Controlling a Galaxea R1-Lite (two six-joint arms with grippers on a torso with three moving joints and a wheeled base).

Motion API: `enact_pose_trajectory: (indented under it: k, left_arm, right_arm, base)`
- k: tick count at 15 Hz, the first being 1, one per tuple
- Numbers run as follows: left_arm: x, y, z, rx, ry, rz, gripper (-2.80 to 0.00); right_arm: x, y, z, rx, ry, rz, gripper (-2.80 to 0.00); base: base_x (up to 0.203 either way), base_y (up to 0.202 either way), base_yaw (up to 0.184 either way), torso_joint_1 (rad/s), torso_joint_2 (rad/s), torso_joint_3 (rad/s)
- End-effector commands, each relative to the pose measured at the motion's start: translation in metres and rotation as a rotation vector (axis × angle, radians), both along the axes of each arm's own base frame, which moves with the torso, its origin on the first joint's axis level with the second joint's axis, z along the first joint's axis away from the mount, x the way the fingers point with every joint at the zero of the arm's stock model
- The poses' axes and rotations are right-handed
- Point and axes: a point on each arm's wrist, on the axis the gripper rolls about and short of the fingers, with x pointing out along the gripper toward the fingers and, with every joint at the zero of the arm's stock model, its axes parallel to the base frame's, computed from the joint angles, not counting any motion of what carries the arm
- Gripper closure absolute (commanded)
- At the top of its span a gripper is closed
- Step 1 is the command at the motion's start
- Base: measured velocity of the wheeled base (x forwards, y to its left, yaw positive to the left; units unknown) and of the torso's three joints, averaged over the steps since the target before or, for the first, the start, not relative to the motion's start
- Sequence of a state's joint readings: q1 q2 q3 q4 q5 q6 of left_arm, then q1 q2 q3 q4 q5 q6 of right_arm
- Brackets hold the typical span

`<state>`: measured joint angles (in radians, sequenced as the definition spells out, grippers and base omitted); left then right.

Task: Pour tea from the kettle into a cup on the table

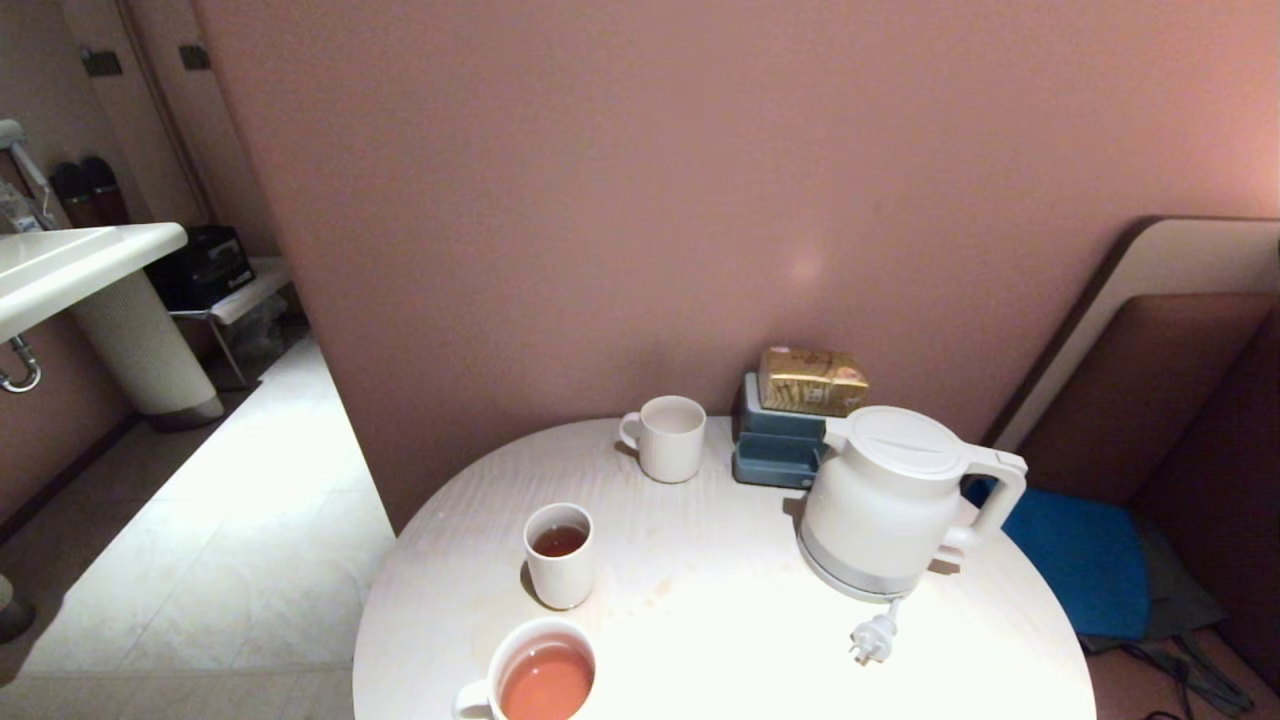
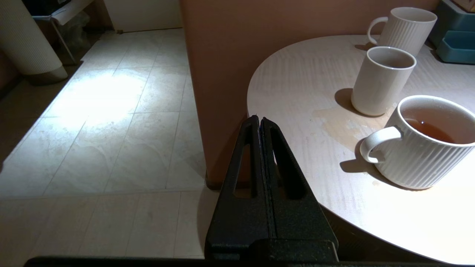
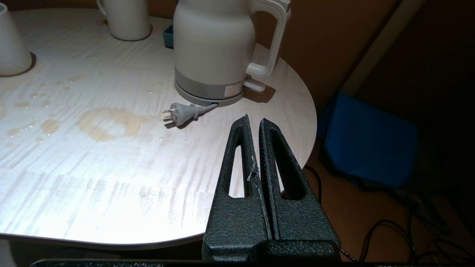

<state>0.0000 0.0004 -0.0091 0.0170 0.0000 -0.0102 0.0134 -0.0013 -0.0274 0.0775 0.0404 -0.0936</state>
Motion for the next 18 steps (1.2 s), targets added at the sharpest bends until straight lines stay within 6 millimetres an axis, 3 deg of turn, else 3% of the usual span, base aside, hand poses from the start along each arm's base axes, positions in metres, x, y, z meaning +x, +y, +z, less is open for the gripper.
enact_pose_trajectory:
  k: [1, 18]
  left_arm:
    - [0.0001, 0.0, 0.0, -0.001, 0.002, 0.0, 0.0]
    - [0.0001, 0.0, -0.0001, -0.001, 0.002, 0.0, 0.0]
  right_arm:
    - [0.0001, 0.0, 0.0, -0.001, 0.002, 0.001, 0.0]
    - [0.0001, 0.0, 0.0, -0.003, 0.002, 0.002, 0.0]
  base:
    - [0.0, 0.0, 0.0, 0.0, 0.0, 0.0]
    - [0.0, 0.0, 0.0, 0.0, 0.0, 0.0]
